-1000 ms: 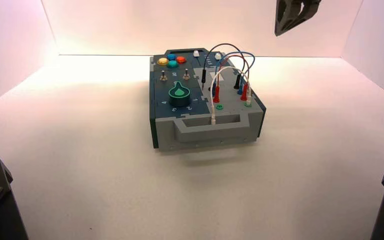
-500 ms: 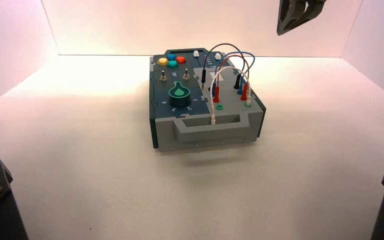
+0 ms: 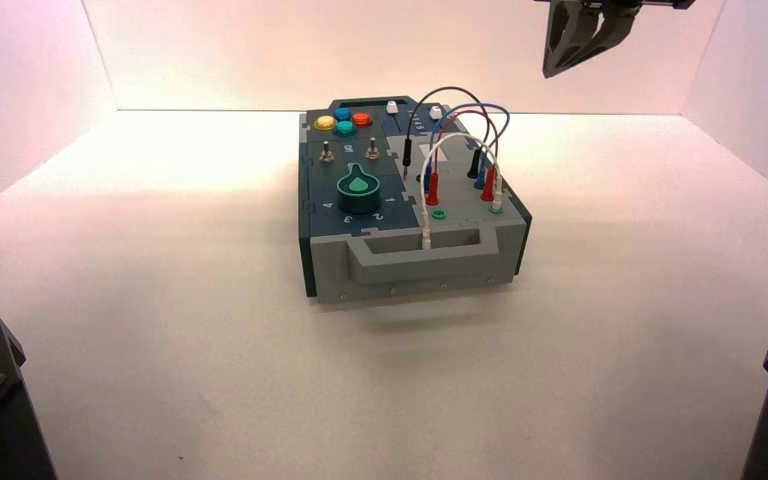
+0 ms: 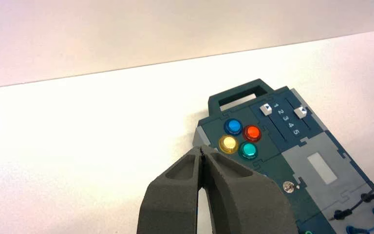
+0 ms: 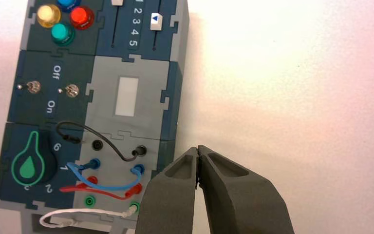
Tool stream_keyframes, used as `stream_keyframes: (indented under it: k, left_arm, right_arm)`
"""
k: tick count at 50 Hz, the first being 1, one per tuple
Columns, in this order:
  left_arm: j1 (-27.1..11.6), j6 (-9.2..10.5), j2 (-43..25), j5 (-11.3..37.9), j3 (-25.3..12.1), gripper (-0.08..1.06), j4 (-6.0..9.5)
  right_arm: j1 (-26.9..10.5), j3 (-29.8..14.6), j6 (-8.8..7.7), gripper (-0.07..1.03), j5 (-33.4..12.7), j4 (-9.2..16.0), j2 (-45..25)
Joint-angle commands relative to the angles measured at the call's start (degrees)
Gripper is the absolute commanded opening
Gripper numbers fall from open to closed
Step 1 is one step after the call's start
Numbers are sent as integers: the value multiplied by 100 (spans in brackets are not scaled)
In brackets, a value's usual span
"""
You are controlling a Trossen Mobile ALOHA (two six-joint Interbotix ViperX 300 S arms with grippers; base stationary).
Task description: Rotate the box clockwise.
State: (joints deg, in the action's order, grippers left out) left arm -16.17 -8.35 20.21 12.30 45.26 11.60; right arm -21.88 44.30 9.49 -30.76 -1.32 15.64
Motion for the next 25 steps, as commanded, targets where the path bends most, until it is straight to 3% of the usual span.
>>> stream_keyframes:
  k: [1,25]
  left_arm:
    - [9,-26,-18,-149,-53,-3,0]
    - [-62,-97,-193,-396,-53,-3,0]
  right_arm:
    - [-97,-88,9,-2,88,35,53]
    - [-123,-97,9,-2,141,88,-88]
